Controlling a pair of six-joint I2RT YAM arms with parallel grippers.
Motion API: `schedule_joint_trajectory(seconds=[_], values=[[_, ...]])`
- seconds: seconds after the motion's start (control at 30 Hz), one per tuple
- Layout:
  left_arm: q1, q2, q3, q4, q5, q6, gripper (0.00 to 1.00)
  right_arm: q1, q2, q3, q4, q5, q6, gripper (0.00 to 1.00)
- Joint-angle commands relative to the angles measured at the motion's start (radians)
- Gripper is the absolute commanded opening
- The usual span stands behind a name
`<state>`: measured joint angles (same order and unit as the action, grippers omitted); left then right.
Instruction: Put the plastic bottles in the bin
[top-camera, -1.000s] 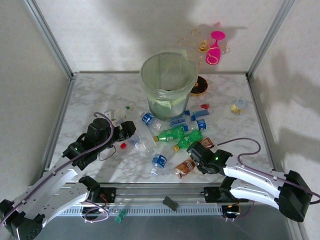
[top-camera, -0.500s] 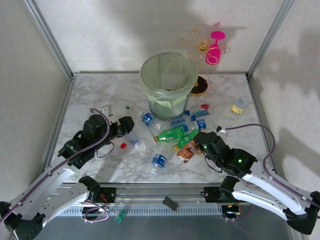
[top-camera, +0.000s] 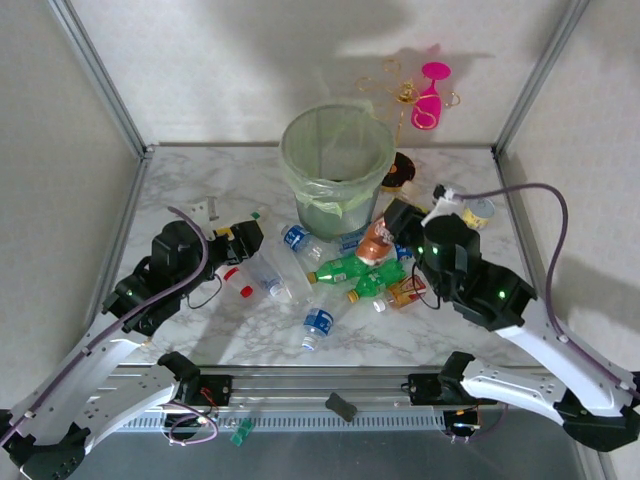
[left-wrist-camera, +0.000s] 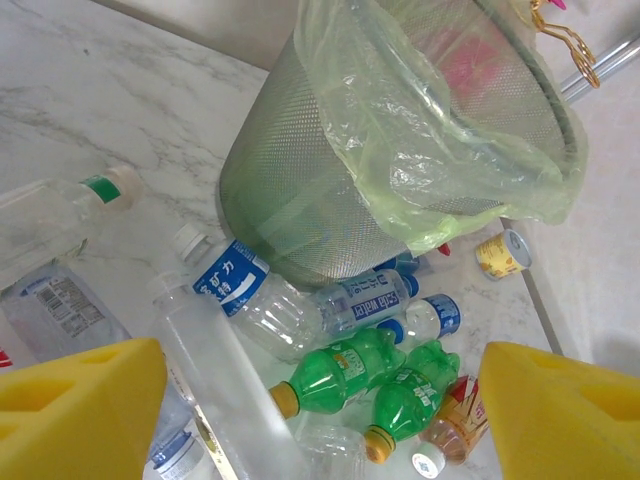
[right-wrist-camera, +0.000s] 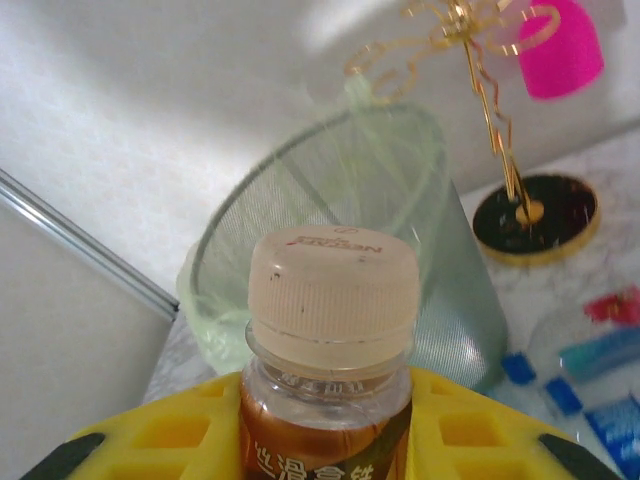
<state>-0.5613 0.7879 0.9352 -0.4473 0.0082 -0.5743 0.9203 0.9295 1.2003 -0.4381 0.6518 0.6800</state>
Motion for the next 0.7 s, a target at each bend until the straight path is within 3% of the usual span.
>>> schedule_joint_trajectory(seconds=[0.0, 0.37, 0.67], values=[[-0.005, -0.019, 0.035, 0.009, 0.031, 0.041, 0.81, -0.058, 0.086, 0.108, 0.112, 0.012, -0.219, 0.13], [-0.005, -0.027, 0.058, -0.002, 0.051, 0.086, 0.81, -0.366, 0.425, 0.439, 0.221, -0.294, -0.287, 0.09], [-0.005, -0.032, 0.073, -0.033, 0.049, 0.109, 0.82, -0.422, 0.85, 0.903, 0.004, -0.403, -0.411, 0.05]])
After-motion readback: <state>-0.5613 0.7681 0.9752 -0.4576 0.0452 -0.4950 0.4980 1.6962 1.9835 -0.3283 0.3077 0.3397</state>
